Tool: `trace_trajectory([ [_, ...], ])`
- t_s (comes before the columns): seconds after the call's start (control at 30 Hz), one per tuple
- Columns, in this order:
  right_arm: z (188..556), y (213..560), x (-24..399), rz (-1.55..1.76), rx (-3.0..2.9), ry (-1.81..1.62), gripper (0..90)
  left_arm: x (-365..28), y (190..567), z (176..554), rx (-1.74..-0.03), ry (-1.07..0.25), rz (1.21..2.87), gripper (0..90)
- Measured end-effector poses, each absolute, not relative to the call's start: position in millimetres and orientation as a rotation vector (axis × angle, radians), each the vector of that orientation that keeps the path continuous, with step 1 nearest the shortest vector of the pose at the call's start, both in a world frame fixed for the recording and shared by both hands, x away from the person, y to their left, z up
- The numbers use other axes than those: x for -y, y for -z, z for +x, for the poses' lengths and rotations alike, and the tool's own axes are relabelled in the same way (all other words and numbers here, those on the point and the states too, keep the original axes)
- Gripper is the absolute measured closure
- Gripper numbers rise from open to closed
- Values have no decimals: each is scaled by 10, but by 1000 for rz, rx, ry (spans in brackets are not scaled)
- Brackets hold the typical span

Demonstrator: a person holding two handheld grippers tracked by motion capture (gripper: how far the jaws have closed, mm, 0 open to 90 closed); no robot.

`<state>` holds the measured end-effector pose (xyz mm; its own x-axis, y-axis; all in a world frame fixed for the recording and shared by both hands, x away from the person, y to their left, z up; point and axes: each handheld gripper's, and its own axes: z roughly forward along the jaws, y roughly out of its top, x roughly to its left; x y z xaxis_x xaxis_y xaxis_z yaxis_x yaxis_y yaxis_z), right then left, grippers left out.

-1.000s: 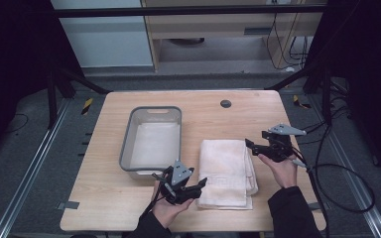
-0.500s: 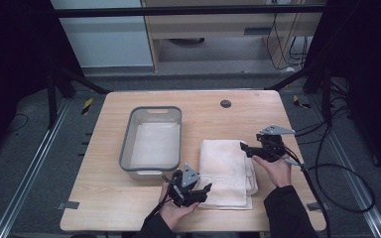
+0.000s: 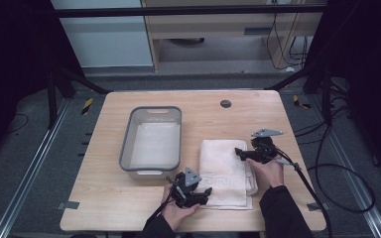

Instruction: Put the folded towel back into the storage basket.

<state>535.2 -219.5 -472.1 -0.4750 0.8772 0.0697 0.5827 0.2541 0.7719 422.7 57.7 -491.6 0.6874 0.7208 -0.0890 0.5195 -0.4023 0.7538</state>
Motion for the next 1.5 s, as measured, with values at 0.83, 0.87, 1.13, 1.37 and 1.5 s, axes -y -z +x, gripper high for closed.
trace_trajectory([
  [0.83, 5408, 4921, 2181, 1543, -2252, -1142, 480, -536, 4996, 4250, -989, -188, 2101, 592],
  [0.87, 5411, 4917, 2182, 1563, -2262, -1159, 538, -535, 4992, 4255, -992, -176, 2105, 621],
  [1.13, 5402, 4887, 2179, 1601, -2283, -1202, 684, -536, 4969, 4259, -997, -158, 2095, 732],
  [1.37, 5356, 4791, 2211, 1566, -2261, -1243, 703, -584, 4930, 4239, -976, -155, 2067, 767],
  [1.5, 5305, 4710, 2228, 1549, -2249, -1265, 704, -611, 4893, 4232, -964, -147, 2053, 768],
])
